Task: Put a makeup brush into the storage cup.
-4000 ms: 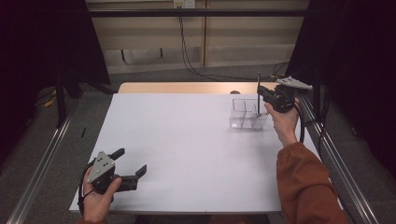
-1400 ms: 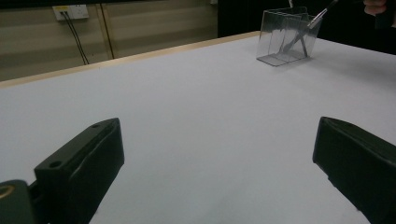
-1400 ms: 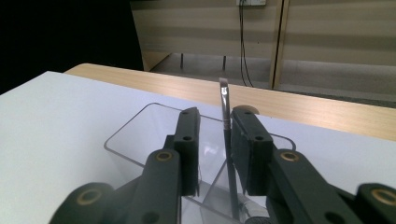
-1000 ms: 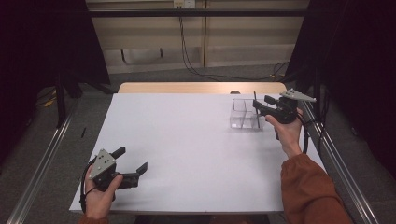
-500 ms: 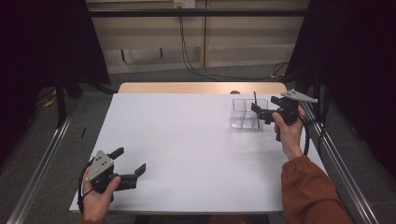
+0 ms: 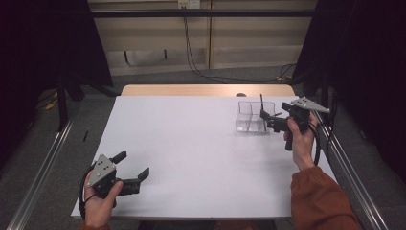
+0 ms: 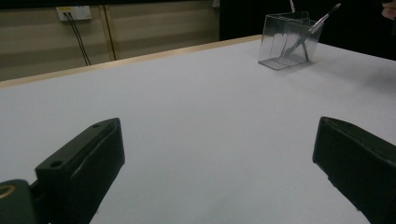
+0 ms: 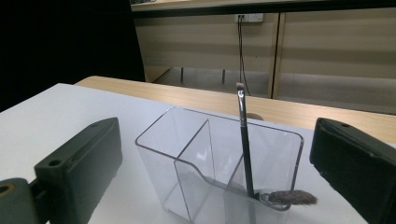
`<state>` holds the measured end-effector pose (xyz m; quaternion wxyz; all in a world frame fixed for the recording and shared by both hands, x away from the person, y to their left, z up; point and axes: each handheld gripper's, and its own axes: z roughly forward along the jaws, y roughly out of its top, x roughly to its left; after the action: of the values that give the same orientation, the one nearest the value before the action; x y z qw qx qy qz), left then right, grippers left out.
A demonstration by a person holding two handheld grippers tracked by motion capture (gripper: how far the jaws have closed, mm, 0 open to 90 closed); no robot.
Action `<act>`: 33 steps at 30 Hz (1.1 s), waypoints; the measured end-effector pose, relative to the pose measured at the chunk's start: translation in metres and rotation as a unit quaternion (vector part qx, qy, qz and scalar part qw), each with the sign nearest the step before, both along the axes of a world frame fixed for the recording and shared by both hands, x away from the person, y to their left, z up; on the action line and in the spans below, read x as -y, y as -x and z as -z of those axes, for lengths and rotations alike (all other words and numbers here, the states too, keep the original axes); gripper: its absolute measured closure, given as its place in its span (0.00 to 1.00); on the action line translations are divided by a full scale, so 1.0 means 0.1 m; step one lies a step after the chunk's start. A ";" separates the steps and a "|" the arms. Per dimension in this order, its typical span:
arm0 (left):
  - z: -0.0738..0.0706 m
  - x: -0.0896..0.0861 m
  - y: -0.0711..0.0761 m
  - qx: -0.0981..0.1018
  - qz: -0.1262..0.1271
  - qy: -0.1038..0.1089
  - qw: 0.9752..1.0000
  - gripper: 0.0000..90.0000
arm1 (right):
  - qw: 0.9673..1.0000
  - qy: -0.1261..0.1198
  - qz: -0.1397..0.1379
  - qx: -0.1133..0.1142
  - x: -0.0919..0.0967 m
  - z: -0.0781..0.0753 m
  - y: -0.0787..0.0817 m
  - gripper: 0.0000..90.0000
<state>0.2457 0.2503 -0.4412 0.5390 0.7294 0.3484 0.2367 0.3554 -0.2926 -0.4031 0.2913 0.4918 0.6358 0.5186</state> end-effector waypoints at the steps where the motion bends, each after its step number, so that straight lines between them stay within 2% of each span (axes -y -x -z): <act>1: 0.00 0.00 0.00 0.000 0.000 0.000 1.000 0.02 | 1.000 0.000 0.001 0.001 0.00 0.00 0.01 0.03; 7: 0.00 -0.01 0.00 -0.001 -0.002 0.000 1.000 0.02 | 1.000 0.013 -0.003 0.005 -0.02 0.01 0.11 0.02; 16: -0.01 0.01 -0.01 0.002 0.002 0.000 1.000 0.02 | 1.000 0.013 -0.001 0.001 0.00 0.06 0.26 0.02; 25: -0.01 0.00 0.00 0.005 -0.003 0.007 1.000 0.03 | 1.000 0.020 -0.009 0.013 -0.05 0.06 0.42 0.02; 31: -0.01 0.02 0.00 0.006 -0.002 0.002 1.000 0.02 | 1.000 0.013 -0.008 0.018 -0.04 0.06 0.52 0.03; 33: -0.02 0.01 0.01 0.008 -0.002 0.007 1.000 0.02 | 1.000 0.014 -0.008 0.018 -0.04 0.07 0.56 0.03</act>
<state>0.2448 0.2492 -0.4397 0.5468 0.7228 0.3469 0.2414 0.2999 -0.2885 -0.4098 0.3052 0.4729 0.6419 0.5207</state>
